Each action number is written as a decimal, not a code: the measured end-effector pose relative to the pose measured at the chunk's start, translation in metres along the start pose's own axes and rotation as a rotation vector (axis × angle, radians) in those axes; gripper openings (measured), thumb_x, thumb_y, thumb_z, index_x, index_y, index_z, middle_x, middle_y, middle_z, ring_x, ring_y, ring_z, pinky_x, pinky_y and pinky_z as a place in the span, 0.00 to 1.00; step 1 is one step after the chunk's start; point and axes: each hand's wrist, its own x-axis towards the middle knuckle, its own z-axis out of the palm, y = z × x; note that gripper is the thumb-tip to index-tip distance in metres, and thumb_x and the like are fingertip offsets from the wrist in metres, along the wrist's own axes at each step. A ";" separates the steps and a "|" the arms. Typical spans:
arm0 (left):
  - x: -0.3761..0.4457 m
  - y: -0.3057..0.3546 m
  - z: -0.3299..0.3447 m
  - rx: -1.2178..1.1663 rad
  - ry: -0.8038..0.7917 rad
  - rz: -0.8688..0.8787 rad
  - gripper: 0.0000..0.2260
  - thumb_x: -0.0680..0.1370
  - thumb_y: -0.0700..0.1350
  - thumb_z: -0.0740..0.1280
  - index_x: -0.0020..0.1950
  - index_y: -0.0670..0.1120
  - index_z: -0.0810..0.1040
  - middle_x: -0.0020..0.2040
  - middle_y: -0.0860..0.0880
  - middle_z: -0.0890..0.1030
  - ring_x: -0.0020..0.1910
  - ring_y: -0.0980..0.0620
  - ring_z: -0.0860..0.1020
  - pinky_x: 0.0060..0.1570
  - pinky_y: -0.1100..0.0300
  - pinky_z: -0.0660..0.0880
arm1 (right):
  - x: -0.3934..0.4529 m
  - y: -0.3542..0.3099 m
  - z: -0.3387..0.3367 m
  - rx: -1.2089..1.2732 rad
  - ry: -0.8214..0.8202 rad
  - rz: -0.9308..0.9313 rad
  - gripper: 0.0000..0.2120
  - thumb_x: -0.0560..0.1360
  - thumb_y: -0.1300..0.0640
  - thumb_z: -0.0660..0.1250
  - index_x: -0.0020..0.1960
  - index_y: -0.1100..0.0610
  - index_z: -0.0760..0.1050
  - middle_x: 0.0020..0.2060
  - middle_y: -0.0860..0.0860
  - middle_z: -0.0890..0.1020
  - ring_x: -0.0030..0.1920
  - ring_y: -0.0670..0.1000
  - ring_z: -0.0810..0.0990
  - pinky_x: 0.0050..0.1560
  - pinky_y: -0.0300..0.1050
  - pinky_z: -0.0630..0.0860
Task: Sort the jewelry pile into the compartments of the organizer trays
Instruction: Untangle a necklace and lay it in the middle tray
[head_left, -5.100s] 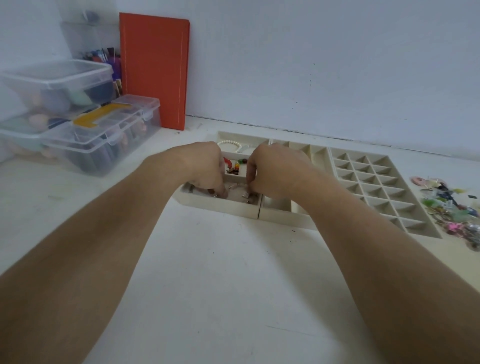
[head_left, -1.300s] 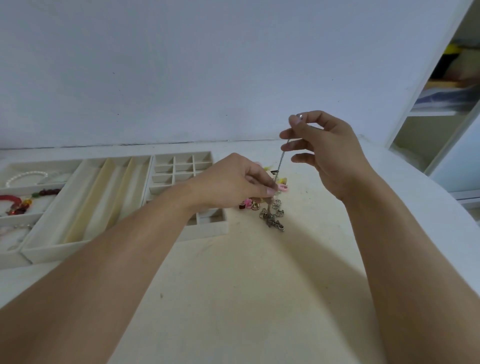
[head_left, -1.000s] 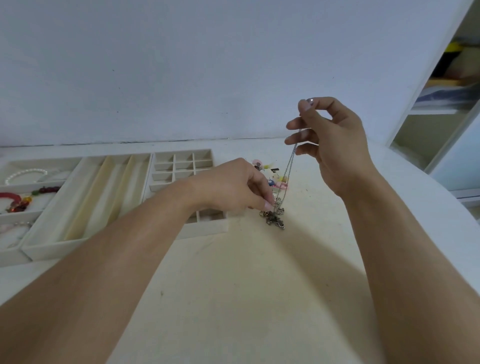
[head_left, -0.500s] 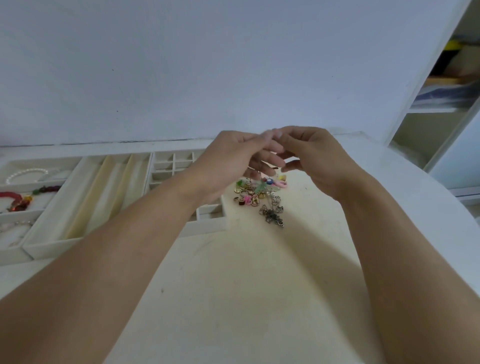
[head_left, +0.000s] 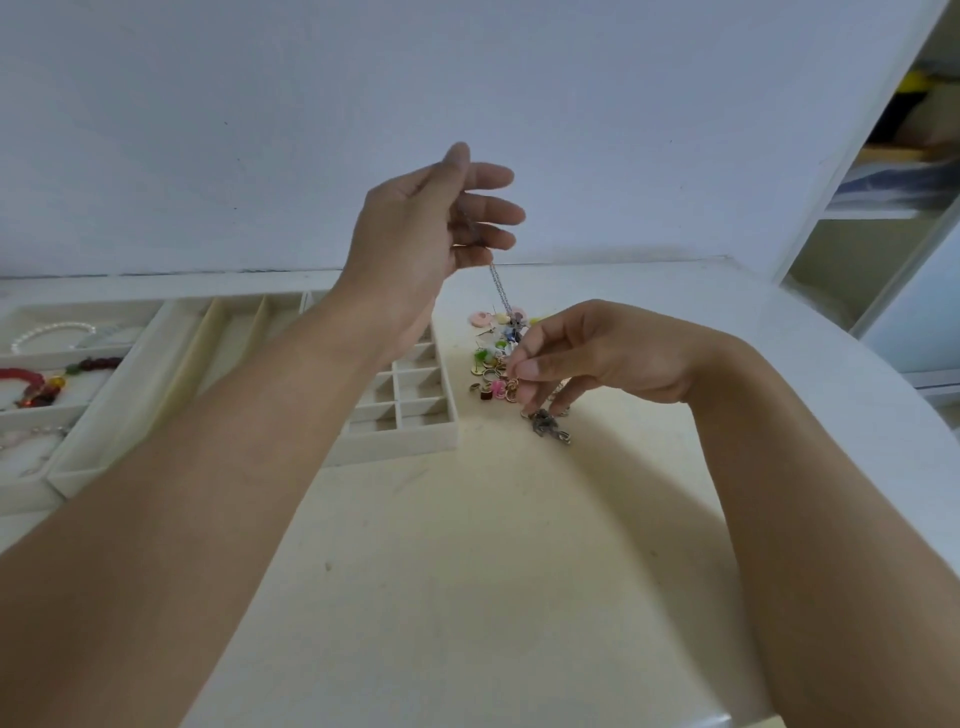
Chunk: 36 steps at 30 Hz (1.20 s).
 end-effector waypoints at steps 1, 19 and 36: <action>0.001 0.001 -0.003 0.011 0.012 0.003 0.17 0.86 0.49 0.57 0.53 0.42 0.82 0.40 0.47 0.85 0.38 0.51 0.82 0.39 0.61 0.77 | 0.000 0.001 -0.001 0.010 0.009 0.004 0.07 0.78 0.57 0.70 0.52 0.59 0.82 0.45 0.57 0.85 0.48 0.57 0.84 0.57 0.56 0.78; 0.004 0.010 -0.014 0.024 -0.006 0.005 0.16 0.86 0.48 0.57 0.54 0.41 0.83 0.41 0.45 0.85 0.40 0.49 0.82 0.43 0.59 0.78 | 0.007 0.002 0.002 -0.126 0.171 0.008 0.13 0.71 0.51 0.78 0.54 0.51 0.83 0.43 0.50 0.85 0.40 0.46 0.79 0.40 0.44 0.70; 0.010 0.006 -0.028 -0.050 0.199 -0.020 0.15 0.85 0.45 0.58 0.49 0.42 0.82 0.39 0.47 0.85 0.40 0.50 0.83 0.42 0.60 0.79 | 0.015 -0.008 0.023 0.160 0.139 -0.156 0.07 0.79 0.54 0.69 0.50 0.56 0.83 0.49 0.58 0.86 0.43 0.51 0.82 0.43 0.43 0.75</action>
